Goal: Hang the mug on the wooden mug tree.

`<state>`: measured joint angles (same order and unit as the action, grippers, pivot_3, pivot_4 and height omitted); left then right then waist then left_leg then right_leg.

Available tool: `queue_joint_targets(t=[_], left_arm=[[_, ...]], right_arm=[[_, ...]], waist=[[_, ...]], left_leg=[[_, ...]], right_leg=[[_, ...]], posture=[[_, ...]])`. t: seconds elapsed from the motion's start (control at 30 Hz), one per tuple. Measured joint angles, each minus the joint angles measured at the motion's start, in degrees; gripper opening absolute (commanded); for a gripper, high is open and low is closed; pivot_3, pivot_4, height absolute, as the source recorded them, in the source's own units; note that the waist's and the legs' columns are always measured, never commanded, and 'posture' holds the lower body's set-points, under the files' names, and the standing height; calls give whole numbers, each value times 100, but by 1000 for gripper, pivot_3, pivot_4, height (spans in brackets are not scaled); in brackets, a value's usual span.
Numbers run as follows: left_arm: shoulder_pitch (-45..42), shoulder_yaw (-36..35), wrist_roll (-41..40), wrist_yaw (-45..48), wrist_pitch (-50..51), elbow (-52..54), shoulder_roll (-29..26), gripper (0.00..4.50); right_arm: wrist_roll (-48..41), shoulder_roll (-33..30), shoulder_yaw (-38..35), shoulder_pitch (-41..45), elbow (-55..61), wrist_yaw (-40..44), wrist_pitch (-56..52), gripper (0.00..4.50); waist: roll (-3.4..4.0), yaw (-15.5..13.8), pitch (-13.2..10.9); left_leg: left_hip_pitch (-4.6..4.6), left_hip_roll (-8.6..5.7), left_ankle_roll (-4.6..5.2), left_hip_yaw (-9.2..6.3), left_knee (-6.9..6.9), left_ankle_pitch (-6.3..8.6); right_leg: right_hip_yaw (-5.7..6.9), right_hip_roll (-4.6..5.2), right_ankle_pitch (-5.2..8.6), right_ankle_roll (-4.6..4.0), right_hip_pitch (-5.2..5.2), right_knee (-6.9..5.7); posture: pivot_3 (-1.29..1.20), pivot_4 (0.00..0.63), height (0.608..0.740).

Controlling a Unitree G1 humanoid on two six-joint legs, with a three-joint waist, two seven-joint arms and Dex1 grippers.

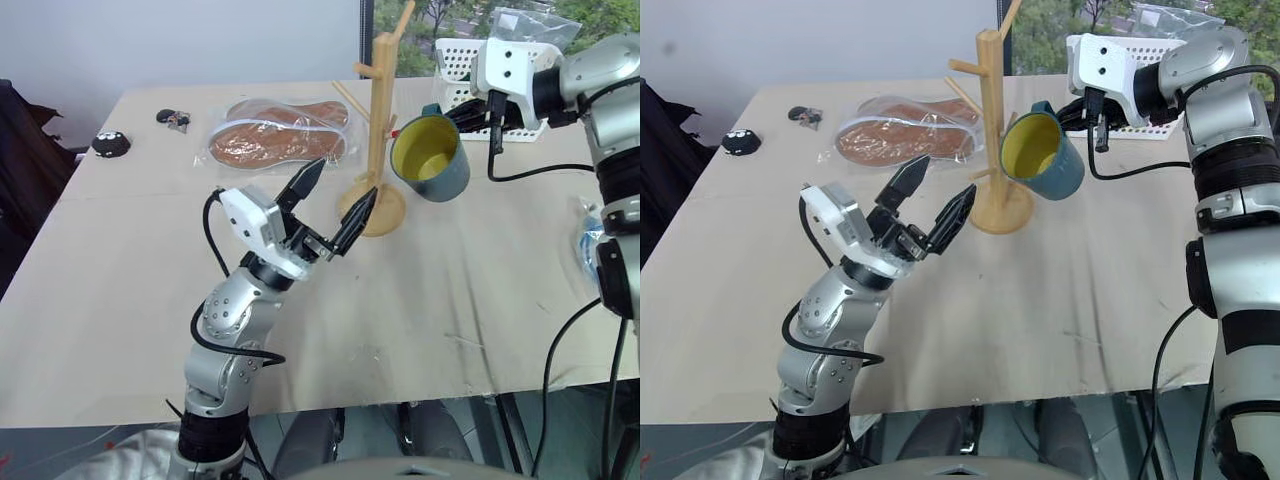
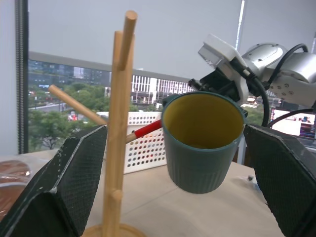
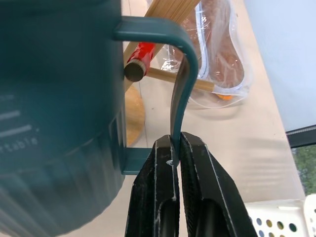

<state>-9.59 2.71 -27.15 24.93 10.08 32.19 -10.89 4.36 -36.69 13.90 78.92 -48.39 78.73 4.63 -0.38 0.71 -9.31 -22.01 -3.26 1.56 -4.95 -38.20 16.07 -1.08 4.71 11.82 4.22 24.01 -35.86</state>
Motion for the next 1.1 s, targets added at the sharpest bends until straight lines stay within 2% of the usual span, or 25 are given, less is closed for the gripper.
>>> queue_joint_targets(t=[0.17, 0.27, 0.4, 0.5, 0.53, 0.7, 0.77, 0.83, 0.87, 0.97, 1.0, 1.07, 1.1], left_arm=[[-59, 18, 24, -41, -41, 0, 14, 4500], [-195, 42, 67, -115, -17, 0, 35, 4500], [-256, 135, 106, -158, 35, 0, 46, 4500], [-225, 144, 107, -138, 24, 0, 37, 4500], [-184, 148, 107, -120, 10, 0, 21, 4500], [158, 117, 55, 32, -11, 9, -192, 4500], [382, 101, 35, 110, 40, 29, -360, 4500], [702, 74, 34, 161, 172, 28, -568, 4500], [940, 61, 54, 174, 291, 22, -715, 4500], [1485, 32, 218, 209, 511, -46, -1032, 4500], [1622, 16, 275, 221, 547, -78, -1101, 4500], [1979, 74, 651, 234, 516, -161, -1303, 4500], [2082, 83, 737, 234, 517, -223, -1337, 4500]], right_arm=[[35, 110, 0, 78, -150, -68, 106, 29], [83, 128, 0, 136, -172, -135, 204, 830], [105, 130, -6, 145, -200, -179, 250, 2687], [124, 95, -32, 145, -220, -245, 262, 4245], [125, 64, -49, 146, -225, -275, 261, 4413], [43, -335, -263, 95, -170, -280, 42, 4413], [-239, -619, -595, -308, 314, -227, -357, 4413], [-795, -738, -1118, -1267, 1200, -207, -887, 4413], [-1220, -669, -1536, -2127, 1898, -349, -1224, 4413], [-1984, -178, -2252, -4210, 3422, -1035, -1972, 4413], [-2106, -52, -2293, -4588, 3623, -1169, -2118, 4413], [-2572, 549, -2783, -6075, 4888, -1920, -2569, 4413], [-2653, 666, -2770, -6379, 5035, -2048, -2691, 4413]], waist=[[0, 0, 0], [0, -5, 0], [0, -1, 0], [1, -1, 0], [0, -1, 0], [1, -14, 0], [-2, -35, 1], [-9, -37, 7], [-9, -39, 7], [-2, -47, 5], [12, -42, -3], [22, -74, 7], [33, -58, -1]], left_leg=[[0, 0, 0, 1, -1, 0], [0, -1, 0, 1, -1, 0], [-1, -1, 0, 1, 0, 0], [-1, -1, 0, 1, 0, 0], [-1, 0, 0, 1, 0, 0], [-5, -1, 0, 1, 2, 0], [-5, 0, 1, -3, 5, 1], [-2, 5, 2, -5, 7, 2], [-1, 7, 2, -11, 9, 2], [-4, 10, 1, -8, 9, 1], [-3, 10, 1, -2, 5, 1], [6, 12, 1, 0, 11, 1], [6, 10, 3, 9, 10, 2]], right_leg=[[-1, 0, 0, 0, 1, -2], [0, 0, 0, 0, 1, -1], [-1, 0, 0, 0, 1, 0], [-1, 0, 0, 0, 2, -1], [-1, 0, 0, 0, 2, -1], [-1, 1, 0, 0, 3, 2], [2, 1, 1, -1, 2, 5], [3, 1, 1, -1, -5, 9], [6, 1, 1, -1, -9, 9], [-1, 4, 1, -1, 3, -5], [-5, 2, 0, 0, 4, -8], [-10, -3, 1, -1, -2, -10], [-17, -3, 0, 0, -1, -10]], posture=[[0, 150, 740], [0, 150, 740], [0, 150, 740], [0, 150, 740], [0, 150, 740], [0, 150, 740], [0, 150, 740], [0, 150, 740], [0, 150, 740], [0, 150, 740], [0, 150, 740], [0, 150, 740], [0, 150, 740]])
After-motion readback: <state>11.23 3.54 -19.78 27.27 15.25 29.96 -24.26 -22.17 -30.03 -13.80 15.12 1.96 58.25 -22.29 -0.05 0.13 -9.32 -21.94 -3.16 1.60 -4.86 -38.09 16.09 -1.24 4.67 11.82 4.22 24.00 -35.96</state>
